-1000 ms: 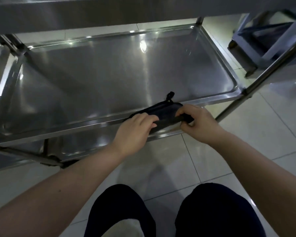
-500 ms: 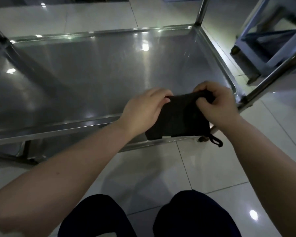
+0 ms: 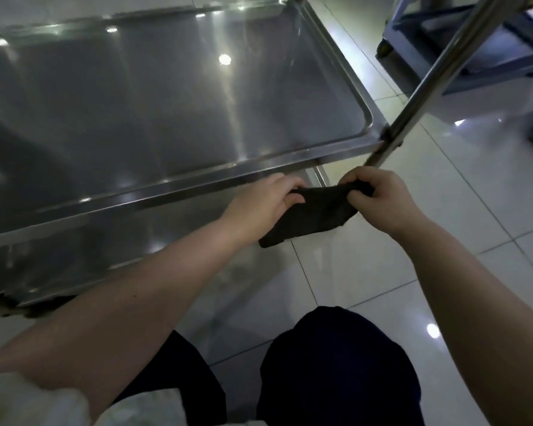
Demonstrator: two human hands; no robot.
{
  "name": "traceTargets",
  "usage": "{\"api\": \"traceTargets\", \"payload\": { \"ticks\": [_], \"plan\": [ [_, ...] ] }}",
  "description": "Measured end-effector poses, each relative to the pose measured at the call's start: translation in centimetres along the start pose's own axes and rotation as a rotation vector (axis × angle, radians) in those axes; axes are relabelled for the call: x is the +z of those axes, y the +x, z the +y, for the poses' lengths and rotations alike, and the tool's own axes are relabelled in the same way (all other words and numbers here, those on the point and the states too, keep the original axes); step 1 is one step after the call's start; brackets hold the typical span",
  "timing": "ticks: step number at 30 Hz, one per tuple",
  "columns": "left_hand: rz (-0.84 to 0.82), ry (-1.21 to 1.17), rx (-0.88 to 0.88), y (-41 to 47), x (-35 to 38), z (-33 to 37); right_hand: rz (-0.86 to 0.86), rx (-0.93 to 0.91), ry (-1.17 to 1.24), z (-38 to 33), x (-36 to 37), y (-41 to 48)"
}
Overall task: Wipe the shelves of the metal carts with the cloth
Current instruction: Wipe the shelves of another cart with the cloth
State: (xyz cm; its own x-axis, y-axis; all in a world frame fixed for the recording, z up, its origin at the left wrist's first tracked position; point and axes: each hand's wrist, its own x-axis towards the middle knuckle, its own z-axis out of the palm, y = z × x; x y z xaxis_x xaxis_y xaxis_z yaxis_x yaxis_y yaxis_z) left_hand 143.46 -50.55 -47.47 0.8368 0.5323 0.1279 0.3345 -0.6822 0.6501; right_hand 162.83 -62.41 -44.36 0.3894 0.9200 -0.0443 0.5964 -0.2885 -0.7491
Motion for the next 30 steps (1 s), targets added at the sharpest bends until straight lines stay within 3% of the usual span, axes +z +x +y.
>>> {"api": "traceTargets", "payload": {
  "ticks": [5, 10, 15, 20, 23, 25, 28, 30],
  "plan": [
    [-0.180, 0.037, -0.006, -0.6, 5.7, -3.5, -0.032, 0.104, 0.074, 6.1, 3.0, -1.2],
    [-0.209, 0.094, -0.117, 0.2, 9.1, -8.0, -0.073, 0.098, 0.019, 10.6, 6.3, 0.0],
    [0.012, 0.193, -0.236, 6.1, 8.4, -10.7, 0.071, -0.003, -0.081, 11.1, 7.7, 7.4],
    [0.276, 0.232, -0.624, 14.0, 10.2, -13.7, 0.379, -0.153, -0.209, 12.9, 7.9, 13.6],
    [0.317, 0.261, -0.475, 14.3, 11.9, -15.9, 0.286, -0.265, -0.308, 15.8, 10.6, 13.1],
    [0.185, 0.237, -0.328, 12.6, 13.7, -17.8, 0.164, -0.254, -0.376, 18.1, 12.7, 12.3],
    [-0.003, 0.309, -0.274, 9.0, 16.0, -20.9, -0.033, -0.209, -0.479, 20.7, 15.0, 11.2],
    [0.065, 0.345, -0.295, 6.4, 15.6, -23.1, -0.085, -0.266, -0.527, 21.6, 15.4, 10.8]
  ]
}}
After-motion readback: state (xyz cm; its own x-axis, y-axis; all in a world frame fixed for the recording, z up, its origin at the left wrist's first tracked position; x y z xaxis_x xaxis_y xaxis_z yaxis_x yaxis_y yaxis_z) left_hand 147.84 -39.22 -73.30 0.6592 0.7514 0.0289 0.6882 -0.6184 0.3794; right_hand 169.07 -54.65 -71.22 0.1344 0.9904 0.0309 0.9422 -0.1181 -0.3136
